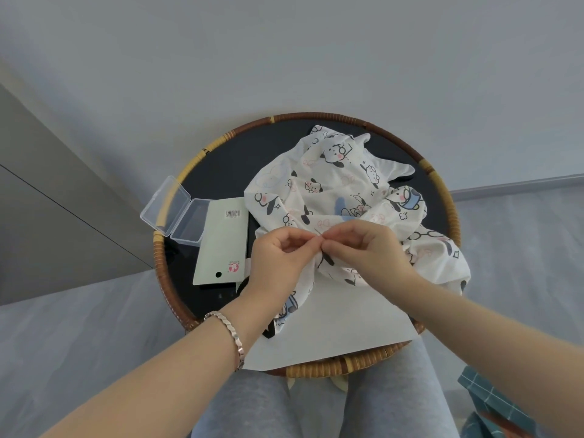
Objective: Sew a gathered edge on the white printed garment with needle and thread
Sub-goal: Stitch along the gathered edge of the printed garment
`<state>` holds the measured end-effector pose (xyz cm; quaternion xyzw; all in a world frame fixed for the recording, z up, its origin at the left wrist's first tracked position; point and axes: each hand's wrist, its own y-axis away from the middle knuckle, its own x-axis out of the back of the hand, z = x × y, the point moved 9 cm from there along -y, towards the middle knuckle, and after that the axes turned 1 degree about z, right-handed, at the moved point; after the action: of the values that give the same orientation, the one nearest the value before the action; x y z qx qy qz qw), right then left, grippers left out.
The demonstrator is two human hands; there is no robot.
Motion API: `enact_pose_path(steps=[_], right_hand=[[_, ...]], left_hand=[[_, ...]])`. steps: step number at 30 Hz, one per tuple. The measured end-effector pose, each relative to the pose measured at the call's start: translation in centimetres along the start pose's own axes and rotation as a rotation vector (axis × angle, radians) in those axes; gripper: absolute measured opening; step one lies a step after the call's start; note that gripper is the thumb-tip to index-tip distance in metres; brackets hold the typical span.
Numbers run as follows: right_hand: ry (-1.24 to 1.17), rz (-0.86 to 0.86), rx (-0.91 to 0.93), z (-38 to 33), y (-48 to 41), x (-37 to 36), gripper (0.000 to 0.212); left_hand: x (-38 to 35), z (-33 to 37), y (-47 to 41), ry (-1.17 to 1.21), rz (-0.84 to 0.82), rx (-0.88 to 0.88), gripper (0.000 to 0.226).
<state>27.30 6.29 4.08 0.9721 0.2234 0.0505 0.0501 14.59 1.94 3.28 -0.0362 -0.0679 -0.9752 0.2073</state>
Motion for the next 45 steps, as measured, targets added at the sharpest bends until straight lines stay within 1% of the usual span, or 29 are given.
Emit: enact_pose_path(steps=[2,7,9,12,14,17,19,20,21,22,24,26,27,28,29,31,32,33,35,36,37,39,41,43,45], right_hand=[[-0.067,0.062,-0.068,0.9,-0.2,0.2,0.016],[-0.079,0.07,-0.173,2.2,-0.3,-0.3,0.011],[-0.092,0.102,-0.172,2.1,-0.6,-0.2,0.015],[-0.13,0.223,-0.139,1.5,-0.9,0.5,0.016],[-0.226,0.303,-0.097,0.7,-1.2,1.1,0.014],[-0.547,0.338,-0.057,-0.8,-2.0,1.8,0.012],[-0.695,0.261,-0.077,-1.9,-2.8,1.6,0.014],[-0.671,0.189,-0.095,-2.3,-3.1,1.2,0.015],[-0.556,0.118,-0.11,-2.6,-3.2,0.8,0.015],[-0.349,0.067,-0.112,-2.6,-3.3,0.7,0.014],[0.266,0.024,-0.072,-2.3,-3.6,1.6,0.011],[0.908,0.063,-0.009,-2.3,-4.0,3.9,0.015],[1.161,0.114,-0.011,-2.5,-4.1,5.5,0.018],[1.331,0.179,-0.04,-2.7,-4.2,7.2,0.02],[1.446,0.239,-0.078,-2.8,-4.2,8.6,0.024],[1.538,0.264,-0.124,-2.6,-4.5,9.3,0.031],[1.485,0.251,-0.121,-2.4,-4.7,8.8,0.03],[1.358,0.233,-0.104,-2.3,-4.7,7.9,0.024],[1.026,0.131,-0.069,-2.3,-4.1,4.8,0.014],[0.909,0.05,-0.03,-2.6,-3.8,2.9,0.019],[0.855,-0.029,-0.002,-2.7,-3.4,1.3,0.023],[0.884,-0.125,0.048,-2.4,-3.0,-0.6,0.029],[0.885,-0.135,0.035,-1.6,-3.0,-1.1,0.031],[0.843,-0.113,0.044,-1.4,-2.9,-1.1,0.026],[0.738,-0.096,0.05,-1.1,-2.7,-0.9,0.018]], left_hand=[[-0.1,-0.5,-0.2,0.001,0.009,0.049,0.012],[0.0,-1.5,-0.7,-0.047,0.019,0.144,0.009],[-0.1,-1.3,-1.0,-0.062,0.003,0.163,0.008],[-0.5,-0.8,-1.5,-0.085,-0.017,0.177,0.011],[-0.8,-0.9,-1.6,-0.124,-0.024,0.202,0.01],[-0.7,-1.4,-1.6,-0.246,-0.041,0.18,0.017],[-0.5,-1.2,-1.6,-0.315,-0.039,0.121,0.021],[-0.2,-0.9,-1.6,-0.353,-0.03,0.091,0.022],[0.2,-0.6,-1.7,-0.404,-0.02,0.062,0.023],[0.5,-0.4,-1.7,-0.473,-0.011,0.028,0.022],[1.2,0.1,-2.2,-0.612,0.001,-0.03,0.016],[2.1,0.2,-2.7,-0.661,0.025,-0.046,0.013],[2.4,0.2,-2.8,-0.658,0.035,-0.048,0.012],[2.6,0.2,-2.8,-0.647,0.045,-0.053,0.01],[2.6,0.3,-2.7,-0.635,0.054,-0.058,0.008],[2.3,0.5,-2.4,-0.587,0.057,-0.063,0.007],[2.0,0.6,-2.2,-0.553,0.05,-0.06,0.008],[1.7,0.6,-2.0,-0.523,0.037,-0.059,0.011],[1.2,0.8,-1.7,-0.472,0.01,-0.067,0.018],[1.1,1.0,-1.6,-0.447,0.002,-0.072,0.019],[1.1,1.0,-1.5,-0.427,-0.001,-0.074,0.019],[1.1,1.2,-1.4,-0.405,-0.006,-0.079,0.017],[1.0,1.3,-1.3,-0.398,-0.019,-0.091,0.017],[0.8,1.5,-1.0,-0.411,-0.036,-0.108,0.019],[0.8,1.7,-0.8,-0.436,-0.036,-0.13,0.019]])
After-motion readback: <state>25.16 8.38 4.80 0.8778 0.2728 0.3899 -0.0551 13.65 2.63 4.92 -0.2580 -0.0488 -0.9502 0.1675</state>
